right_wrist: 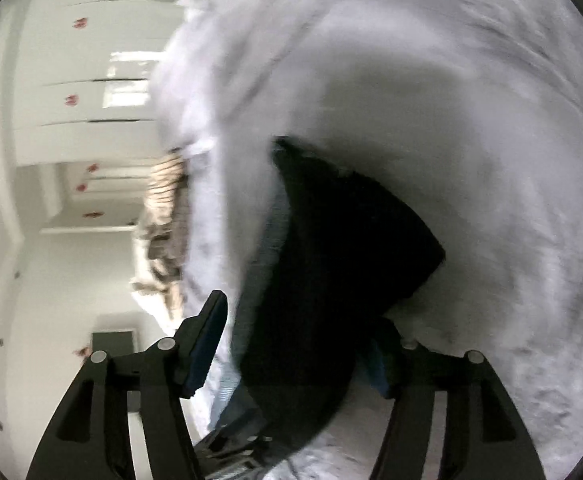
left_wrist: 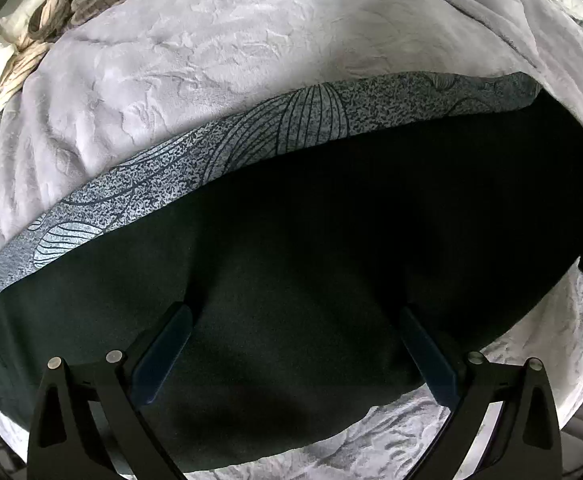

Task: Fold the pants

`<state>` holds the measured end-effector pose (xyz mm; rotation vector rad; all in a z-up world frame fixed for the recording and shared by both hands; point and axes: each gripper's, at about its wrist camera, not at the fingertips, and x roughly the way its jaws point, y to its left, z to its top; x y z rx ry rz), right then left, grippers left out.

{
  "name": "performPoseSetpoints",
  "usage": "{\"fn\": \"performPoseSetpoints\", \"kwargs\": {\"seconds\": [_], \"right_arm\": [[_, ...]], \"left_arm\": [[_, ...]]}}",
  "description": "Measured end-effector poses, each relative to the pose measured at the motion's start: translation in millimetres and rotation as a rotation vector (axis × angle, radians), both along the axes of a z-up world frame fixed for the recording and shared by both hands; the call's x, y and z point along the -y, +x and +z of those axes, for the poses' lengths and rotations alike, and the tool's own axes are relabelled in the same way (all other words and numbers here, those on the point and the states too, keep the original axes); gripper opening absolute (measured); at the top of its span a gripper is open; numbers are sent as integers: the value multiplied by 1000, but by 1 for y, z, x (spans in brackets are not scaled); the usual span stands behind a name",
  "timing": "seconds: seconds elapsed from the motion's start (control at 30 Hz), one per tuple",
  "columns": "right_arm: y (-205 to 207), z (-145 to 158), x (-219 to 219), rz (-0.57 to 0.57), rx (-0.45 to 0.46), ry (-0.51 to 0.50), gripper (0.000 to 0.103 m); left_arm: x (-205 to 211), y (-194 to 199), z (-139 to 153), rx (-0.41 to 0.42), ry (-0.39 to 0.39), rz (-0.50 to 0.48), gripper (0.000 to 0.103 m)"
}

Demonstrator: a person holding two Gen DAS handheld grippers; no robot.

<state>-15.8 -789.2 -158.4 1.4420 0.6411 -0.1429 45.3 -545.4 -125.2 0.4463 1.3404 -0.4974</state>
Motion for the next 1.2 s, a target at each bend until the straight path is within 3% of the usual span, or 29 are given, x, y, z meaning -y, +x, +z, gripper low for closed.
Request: {"fn": "performPoseSetpoints", "kwargs": {"seconds": [0.07,0.13,0.2,0.27,0.37,0.53,0.67,0.83,1.13,1.2], "right_arm": [[10,1,-3,42,-8,-26,68],[16,-13,-3,54,-88,-5,68],[18,-25,-1,54,-127,24,61],[18,-29,-2,49,-159,23,32],[14,-33,-3,39,-140,42,21],[16,-25,-3,60,-117,7,17],[20,-5,-5,95,-53,-37,15],[40,31,-16,165,-20,-149,15],[60,98,-57,319,20,-369,15],[68,111,-72,361,28,-424,15]], "left_arm": [[2,-2,-1,2,6,-5,103],[4,1,1,-9,15,-3,103],[5,9,7,-24,9,23,103],[7,17,19,-4,-25,55,103],[16,37,33,58,-66,101,103],[46,70,11,68,-19,166,103],[57,72,-14,115,12,130,103],[47,79,-6,82,-15,124,103],[-14,97,23,78,-94,142,103],[-19,110,15,56,-87,172,103]]}}
